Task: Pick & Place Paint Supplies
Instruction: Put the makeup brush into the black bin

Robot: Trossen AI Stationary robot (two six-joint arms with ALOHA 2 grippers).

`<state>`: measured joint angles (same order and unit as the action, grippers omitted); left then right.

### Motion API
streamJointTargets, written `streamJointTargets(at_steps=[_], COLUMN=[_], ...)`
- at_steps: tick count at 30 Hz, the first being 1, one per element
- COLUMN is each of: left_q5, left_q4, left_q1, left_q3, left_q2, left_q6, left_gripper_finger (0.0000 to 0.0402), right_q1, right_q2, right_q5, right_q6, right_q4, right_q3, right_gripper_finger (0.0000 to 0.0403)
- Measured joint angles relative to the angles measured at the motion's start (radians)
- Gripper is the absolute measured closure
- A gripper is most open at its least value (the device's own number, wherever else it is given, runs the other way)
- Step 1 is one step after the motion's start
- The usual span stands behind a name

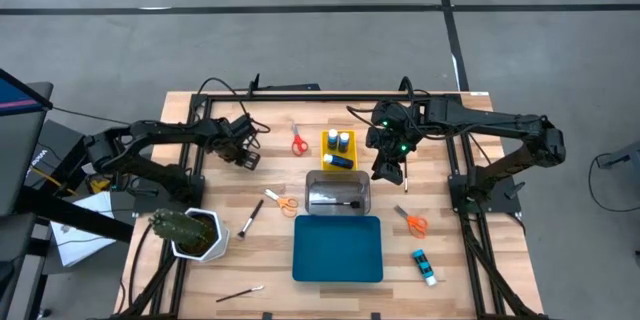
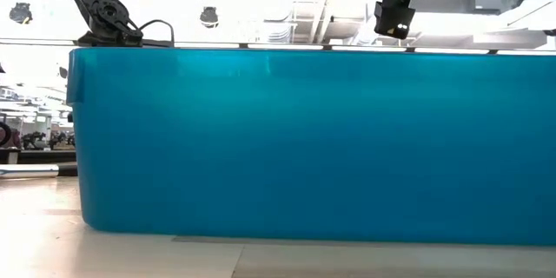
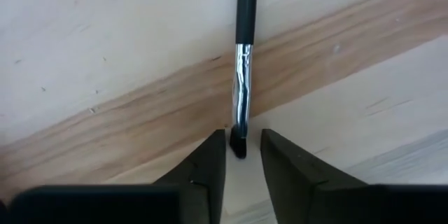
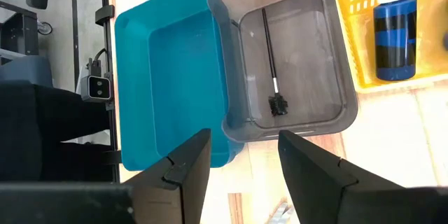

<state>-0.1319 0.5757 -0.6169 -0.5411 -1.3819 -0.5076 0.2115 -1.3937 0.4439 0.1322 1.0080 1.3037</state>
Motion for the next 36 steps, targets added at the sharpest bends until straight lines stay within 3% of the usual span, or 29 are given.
streamJointTargets(at_steps=[7, 20, 28, 36], left_q5=[-0.001, 0.036, 0.161, 0.342], left_q4=[-0.017, -0.024, -0.043, -0.122], left_q1=[-0.001, 0.004, 0.008, 0.084], left_q3=[0.000, 0.002, 0.005, 0.004], left_q2=[-0.002, 0.016, 0.203, 0.373], left_q6=[0.000, -0.025, -0.045, -0.085], left_gripper_finger=[0.0393, 0.0399, 0.0400, 0.0400], right_q1=[0.000, 0.000, 0.000, 0.028], right_q2=[0.000, 0.000, 0.007, 0.006], right_q5=[0.000, 0.000, -0.084, -0.106], right_q6=[0.000, 0.000, -0.015, -0.039], right_q4=[0.000, 0.006, 0.043, 0.043], right_q3=[0.000, 0.000, 0.000, 0.000], right_gripper_finger=[0.0239, 0.0239, 0.0239, 0.0239])
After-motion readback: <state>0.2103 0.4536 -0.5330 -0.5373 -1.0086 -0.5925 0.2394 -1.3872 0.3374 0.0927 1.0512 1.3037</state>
